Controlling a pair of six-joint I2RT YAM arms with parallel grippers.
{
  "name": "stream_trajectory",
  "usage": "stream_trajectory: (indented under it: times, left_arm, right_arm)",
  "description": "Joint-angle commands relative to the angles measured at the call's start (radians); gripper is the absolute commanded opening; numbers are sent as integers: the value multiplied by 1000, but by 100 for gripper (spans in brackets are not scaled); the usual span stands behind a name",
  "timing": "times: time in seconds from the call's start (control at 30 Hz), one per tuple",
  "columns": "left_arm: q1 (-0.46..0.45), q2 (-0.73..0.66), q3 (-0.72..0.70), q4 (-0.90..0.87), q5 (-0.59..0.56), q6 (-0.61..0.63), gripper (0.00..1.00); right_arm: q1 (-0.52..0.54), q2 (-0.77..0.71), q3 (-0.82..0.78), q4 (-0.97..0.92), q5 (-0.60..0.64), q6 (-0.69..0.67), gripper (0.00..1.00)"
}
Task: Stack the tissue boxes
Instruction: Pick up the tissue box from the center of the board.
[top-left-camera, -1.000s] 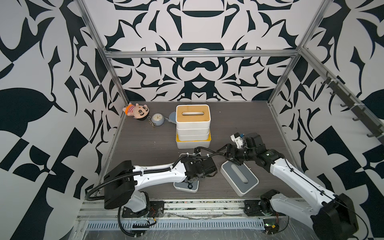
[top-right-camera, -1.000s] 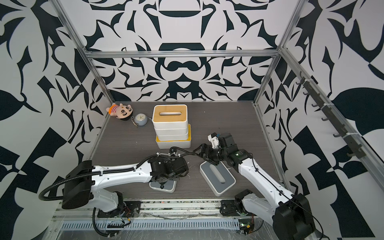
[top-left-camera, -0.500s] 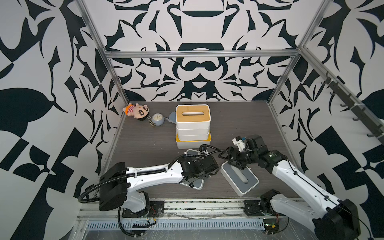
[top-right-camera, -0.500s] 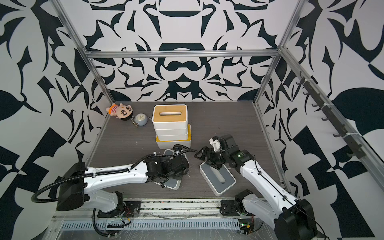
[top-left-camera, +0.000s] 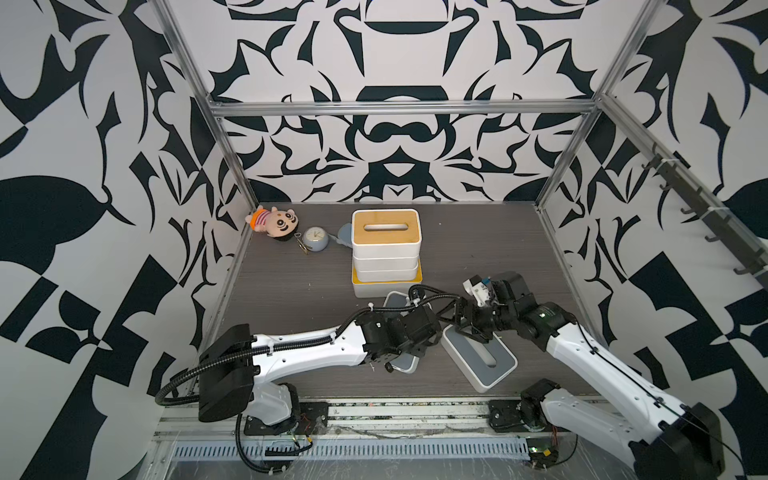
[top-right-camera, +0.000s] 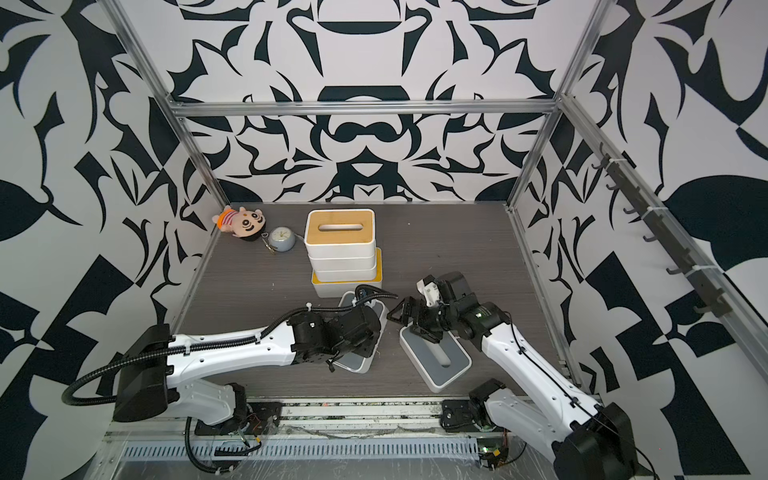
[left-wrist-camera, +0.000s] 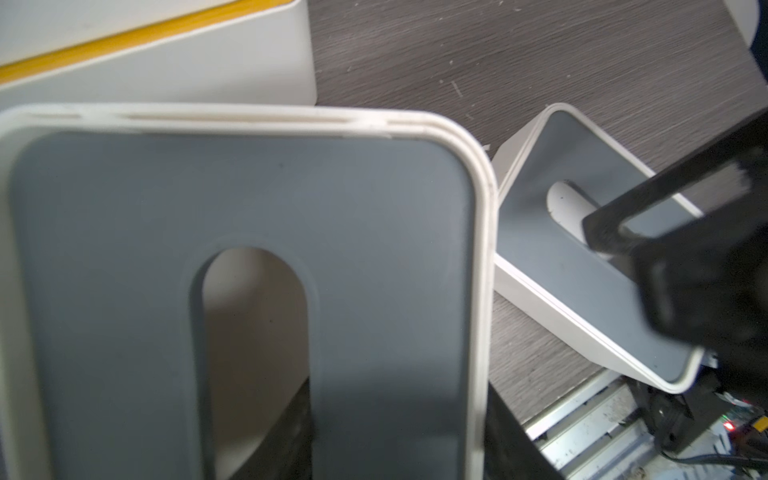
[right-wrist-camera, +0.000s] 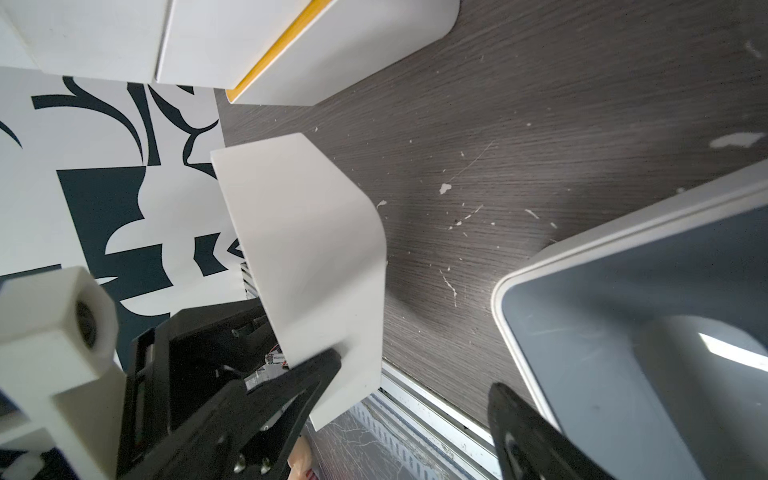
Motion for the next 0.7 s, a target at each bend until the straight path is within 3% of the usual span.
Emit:
stream_trajectory:
  times: [0.0,0.17,0.37,0.67]
  left_arm:
    - [-5,1,42,65,-8,47,46]
    - [-4,-2,45,98,7,76,45]
    - [-4,-22,36,107,21,91,45]
    - [-4,-88,-15,169,47,106,45]
  right_arm:
    - [33,2,31,62,10,38,95]
    - [49,39,54,65,27,27,95]
    - [46,54,52,228,25,116,94]
    - [28,95,54,287,7,127,87]
